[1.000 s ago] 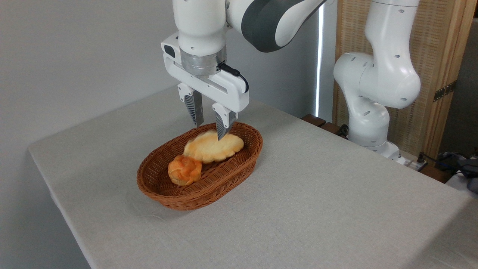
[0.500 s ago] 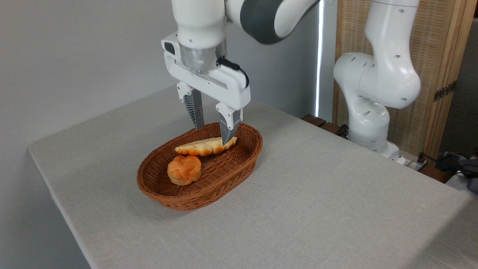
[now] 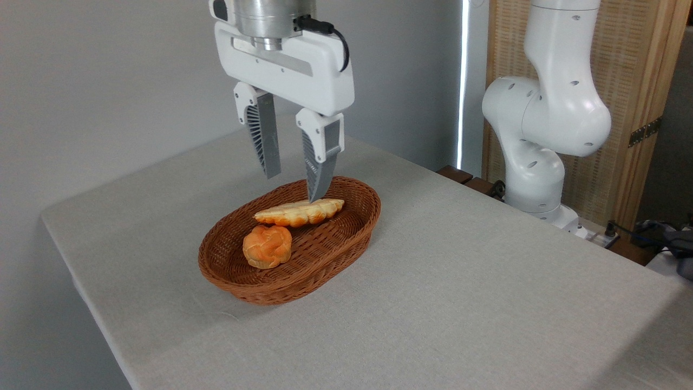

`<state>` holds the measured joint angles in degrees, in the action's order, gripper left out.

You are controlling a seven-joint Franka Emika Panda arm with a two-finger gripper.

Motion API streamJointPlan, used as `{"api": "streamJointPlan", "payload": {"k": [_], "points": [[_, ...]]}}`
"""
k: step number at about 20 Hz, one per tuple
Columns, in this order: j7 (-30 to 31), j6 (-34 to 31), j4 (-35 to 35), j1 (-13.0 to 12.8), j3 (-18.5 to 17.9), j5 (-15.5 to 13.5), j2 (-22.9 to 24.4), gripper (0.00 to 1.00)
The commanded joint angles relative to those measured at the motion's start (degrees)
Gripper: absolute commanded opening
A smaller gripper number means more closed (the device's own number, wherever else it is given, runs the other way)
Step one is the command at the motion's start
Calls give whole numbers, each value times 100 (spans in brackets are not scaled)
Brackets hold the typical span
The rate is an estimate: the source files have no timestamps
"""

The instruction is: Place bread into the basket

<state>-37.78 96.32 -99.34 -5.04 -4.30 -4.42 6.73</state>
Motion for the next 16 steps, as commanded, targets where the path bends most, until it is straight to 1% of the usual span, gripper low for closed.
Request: {"api": "streamJointPlan", "payload": {"k": [1, 2, 6, 11, 13, 16], "points": [[-581, -237, 591, 74, -18, 29, -453, 100], [-651, -237, 583, 74, 26, 29, -471, 100], [-547, -237, 583, 65, 184, -6, -550, 100], [-424, -245, 583, 56, 184, -15, -541, 100], [-283, -245, 574, 56, 184, -15, -541, 100], [-274, -245, 565, 47, 184, -6, -541, 100]]}}
